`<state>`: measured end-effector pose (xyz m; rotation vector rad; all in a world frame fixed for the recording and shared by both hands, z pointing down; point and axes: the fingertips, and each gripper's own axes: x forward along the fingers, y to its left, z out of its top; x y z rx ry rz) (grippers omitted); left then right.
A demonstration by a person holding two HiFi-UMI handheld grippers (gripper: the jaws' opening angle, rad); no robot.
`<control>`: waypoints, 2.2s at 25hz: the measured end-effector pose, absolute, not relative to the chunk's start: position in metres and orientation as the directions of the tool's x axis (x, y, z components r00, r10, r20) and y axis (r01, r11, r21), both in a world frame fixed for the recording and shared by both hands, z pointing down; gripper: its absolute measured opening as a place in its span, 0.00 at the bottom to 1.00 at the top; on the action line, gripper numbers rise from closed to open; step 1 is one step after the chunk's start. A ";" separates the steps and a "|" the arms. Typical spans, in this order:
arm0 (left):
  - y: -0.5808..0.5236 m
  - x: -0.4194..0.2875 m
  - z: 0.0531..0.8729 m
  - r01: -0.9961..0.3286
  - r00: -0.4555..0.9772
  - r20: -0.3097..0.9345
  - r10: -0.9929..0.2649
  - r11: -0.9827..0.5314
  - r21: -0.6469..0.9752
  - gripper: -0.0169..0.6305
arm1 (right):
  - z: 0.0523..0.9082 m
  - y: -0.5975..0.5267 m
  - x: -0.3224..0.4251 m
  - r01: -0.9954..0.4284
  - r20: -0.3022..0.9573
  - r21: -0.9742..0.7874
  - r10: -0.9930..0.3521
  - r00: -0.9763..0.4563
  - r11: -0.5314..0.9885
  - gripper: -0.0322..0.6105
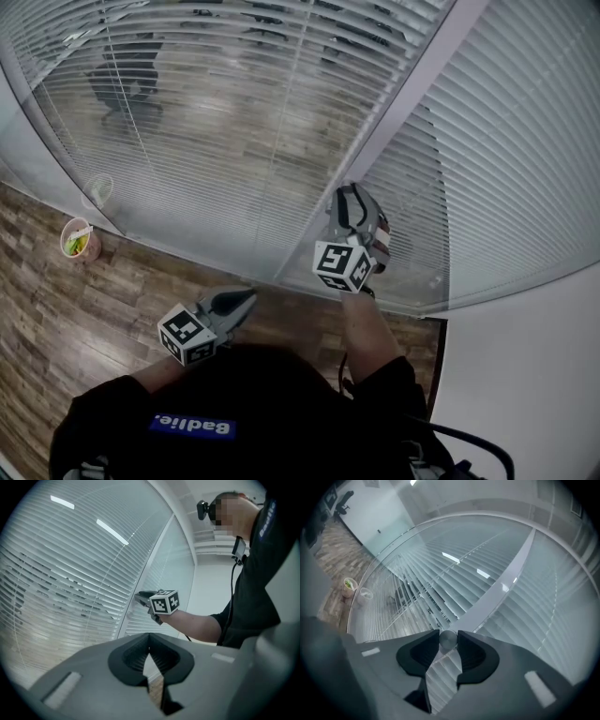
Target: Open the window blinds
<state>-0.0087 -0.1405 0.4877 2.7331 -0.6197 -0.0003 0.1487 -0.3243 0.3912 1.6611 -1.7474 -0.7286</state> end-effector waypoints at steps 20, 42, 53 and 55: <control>-0.140 -0.004 0.487 -0.413 0.909 0.079 -0.409 -0.858 0.306 0.03 | 0.396 -0.325 0.154 -0.700 0.088 0.709 -0.995 -0.038 0.089 0.28; -0.139 -0.003 0.492 -0.406 0.912 0.090 -0.399 -0.856 0.321 0.03 | 0.399 -0.324 0.149 -0.287 0.069 0.956 -0.997 0.019 0.061 0.25; -0.141 -0.006 0.491 -0.418 0.906 0.082 -0.416 -0.842 0.341 0.03 | 0.395 -0.325 0.146 -0.648 0.093 0.756 -0.995 -0.028 0.089 0.33; -0.140 -0.007 0.492 -0.419 0.905 0.080 -0.418 -0.841 0.342 0.03 | 0.391 -0.325 0.146 -0.668 0.083 0.740 -0.996 -0.023 0.077 0.27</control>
